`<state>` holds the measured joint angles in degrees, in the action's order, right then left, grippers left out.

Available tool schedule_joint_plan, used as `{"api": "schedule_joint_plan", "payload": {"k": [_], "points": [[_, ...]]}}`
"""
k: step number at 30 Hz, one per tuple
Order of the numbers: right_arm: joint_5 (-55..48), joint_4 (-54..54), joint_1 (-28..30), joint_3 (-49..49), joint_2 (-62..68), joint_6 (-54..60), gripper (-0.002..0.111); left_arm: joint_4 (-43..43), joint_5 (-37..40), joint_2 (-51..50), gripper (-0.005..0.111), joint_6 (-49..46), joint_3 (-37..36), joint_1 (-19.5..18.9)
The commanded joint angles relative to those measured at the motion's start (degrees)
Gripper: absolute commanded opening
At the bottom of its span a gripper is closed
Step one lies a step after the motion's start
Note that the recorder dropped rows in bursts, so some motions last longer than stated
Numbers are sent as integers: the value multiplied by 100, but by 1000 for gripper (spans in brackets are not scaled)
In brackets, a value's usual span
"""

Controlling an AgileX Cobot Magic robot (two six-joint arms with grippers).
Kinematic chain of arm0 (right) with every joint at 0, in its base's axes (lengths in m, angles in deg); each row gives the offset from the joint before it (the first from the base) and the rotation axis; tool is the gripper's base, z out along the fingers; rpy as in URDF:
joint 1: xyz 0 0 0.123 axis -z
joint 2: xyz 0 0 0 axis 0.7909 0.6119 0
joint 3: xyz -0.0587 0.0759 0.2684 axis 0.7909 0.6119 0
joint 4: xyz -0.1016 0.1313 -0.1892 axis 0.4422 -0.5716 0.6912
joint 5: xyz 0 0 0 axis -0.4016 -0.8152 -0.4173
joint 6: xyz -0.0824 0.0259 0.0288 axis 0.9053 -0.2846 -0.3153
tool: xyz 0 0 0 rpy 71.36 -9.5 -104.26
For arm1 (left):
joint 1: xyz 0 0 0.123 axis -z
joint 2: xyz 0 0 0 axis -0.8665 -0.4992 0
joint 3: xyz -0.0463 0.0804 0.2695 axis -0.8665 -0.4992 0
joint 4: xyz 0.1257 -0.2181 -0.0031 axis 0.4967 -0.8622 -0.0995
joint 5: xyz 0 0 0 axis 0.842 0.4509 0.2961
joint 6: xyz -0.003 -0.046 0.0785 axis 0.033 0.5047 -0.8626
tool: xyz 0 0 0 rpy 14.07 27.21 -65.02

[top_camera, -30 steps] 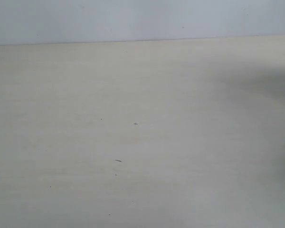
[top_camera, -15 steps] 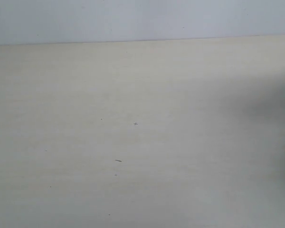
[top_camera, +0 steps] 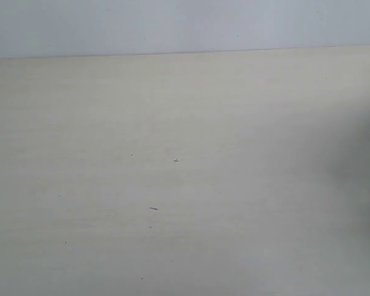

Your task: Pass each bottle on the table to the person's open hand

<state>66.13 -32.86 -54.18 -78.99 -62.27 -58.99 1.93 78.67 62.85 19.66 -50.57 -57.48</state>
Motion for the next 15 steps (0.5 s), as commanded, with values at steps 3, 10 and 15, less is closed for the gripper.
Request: {"api": "schedule_joint_plan", "payload": {"k": [3,10,15], "points": [[74,103,362,25,-27,-90,0,3,-8,36,10,4,6,41],[46,-194,386,25,-27,-90,0,3,-8,36,10,4,6,41],[35,-297,386,25,-27,-90,0,3,-8,36,10,4,6,41]]}}
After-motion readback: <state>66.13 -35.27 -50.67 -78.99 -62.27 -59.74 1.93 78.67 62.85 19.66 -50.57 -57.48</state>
